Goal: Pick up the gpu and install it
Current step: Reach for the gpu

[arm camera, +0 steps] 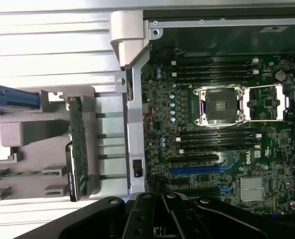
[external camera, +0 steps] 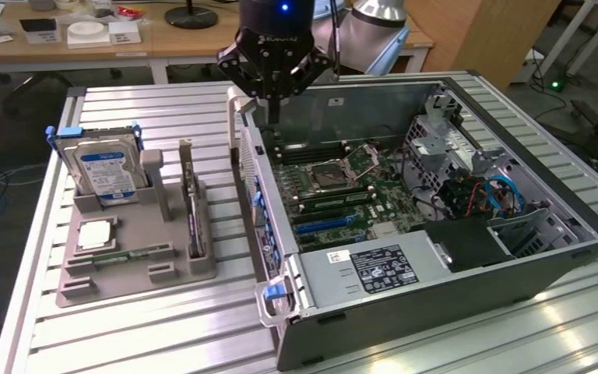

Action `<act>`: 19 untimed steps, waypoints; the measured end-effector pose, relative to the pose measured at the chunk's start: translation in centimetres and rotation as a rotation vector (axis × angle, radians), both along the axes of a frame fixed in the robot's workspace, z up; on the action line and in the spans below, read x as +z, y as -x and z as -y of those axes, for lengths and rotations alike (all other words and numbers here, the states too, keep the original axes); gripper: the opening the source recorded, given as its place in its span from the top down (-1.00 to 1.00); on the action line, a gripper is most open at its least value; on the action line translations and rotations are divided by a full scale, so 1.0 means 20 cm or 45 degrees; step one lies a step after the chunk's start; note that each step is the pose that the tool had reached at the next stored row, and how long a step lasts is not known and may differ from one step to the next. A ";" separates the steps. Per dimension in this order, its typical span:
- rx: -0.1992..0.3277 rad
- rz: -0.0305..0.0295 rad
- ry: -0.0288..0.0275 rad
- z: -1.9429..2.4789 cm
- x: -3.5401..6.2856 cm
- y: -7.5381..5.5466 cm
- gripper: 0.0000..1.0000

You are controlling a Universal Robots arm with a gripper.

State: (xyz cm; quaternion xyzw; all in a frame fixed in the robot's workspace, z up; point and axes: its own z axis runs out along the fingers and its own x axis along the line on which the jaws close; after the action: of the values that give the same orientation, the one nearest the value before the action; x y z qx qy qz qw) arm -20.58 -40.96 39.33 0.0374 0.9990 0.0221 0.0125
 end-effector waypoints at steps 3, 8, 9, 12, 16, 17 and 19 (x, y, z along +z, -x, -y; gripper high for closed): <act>0.000 0.0000 0.0001 0.002 0.000 0.01 0.79; 0.000 -0.0001 0.0001 0.005 0.000 0.02 0.79; 0.000 0.0000 0.0000 0.005 0.000 0.02 0.79; 0.000 0.0000 0.0000 0.007 0.000 0.02 0.79; 0.000 -0.0001 0.0000 0.008 0.000 0.03 0.79; 0.000 0.0000 0.0000 0.009 0.000 0.03 0.79; 0.000 0.0000 0.0000 0.010 0.000 0.04 0.79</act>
State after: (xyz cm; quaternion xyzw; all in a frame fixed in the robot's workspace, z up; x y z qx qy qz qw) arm -21.31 -41.15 39.33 0.0374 0.9990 0.0221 0.0125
